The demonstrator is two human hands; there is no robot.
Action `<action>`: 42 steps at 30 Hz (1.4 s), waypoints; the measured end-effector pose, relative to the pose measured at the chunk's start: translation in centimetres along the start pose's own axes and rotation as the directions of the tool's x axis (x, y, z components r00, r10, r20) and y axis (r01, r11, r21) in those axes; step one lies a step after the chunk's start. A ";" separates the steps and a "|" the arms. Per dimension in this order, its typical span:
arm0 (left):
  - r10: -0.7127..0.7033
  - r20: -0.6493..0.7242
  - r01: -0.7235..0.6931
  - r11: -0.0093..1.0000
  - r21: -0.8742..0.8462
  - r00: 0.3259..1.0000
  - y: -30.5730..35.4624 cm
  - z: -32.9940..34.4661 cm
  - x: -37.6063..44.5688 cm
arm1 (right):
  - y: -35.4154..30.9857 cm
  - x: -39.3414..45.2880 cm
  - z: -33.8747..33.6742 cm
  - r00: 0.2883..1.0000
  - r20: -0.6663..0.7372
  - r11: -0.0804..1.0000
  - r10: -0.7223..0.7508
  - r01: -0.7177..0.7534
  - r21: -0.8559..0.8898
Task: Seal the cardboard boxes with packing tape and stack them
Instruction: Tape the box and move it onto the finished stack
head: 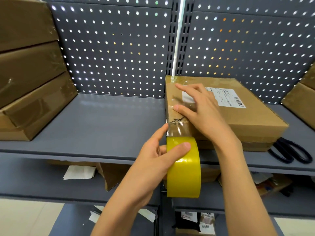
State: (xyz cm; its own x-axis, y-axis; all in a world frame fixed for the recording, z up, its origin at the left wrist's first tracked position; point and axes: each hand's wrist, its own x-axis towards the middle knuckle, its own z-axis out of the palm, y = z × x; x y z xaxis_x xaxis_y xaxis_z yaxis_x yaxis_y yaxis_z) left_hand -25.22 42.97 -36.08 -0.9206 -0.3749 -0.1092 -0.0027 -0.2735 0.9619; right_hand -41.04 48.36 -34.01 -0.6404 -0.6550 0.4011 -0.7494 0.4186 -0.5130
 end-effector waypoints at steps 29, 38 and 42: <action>0.004 -0.125 -0.012 0.998 -0.067 0.992 -1.4 2.0 -1.2 | -1.9 -2.7 -0.6 0.929 0.362 0.968 -0.076 0.155 -0.195; 0.069 -0.197 -0.075 0.997 -0.024 0.978 -1.3 2.8 -1.5 | -2.1 -2.2 -1.2 0.888 0.454 0.967 -0.070 0.172 -0.187; 0.099 -0.230 -0.107 0.994 -0.024 0.968 -1.7 3.1 -1.3 | -1.9 -2.0 -1.2 0.880 0.468 0.969 -0.077 0.176 -0.172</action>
State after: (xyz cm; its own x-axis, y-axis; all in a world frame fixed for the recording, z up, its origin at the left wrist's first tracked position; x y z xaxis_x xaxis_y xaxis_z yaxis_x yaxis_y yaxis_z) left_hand -25.20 46.64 -36.78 -0.8021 -0.5933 -0.0685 0.1047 -0.2527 0.9619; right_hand -38.51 49.59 -32.91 -0.4275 -0.9032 0.0375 -0.8681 0.3986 -0.2958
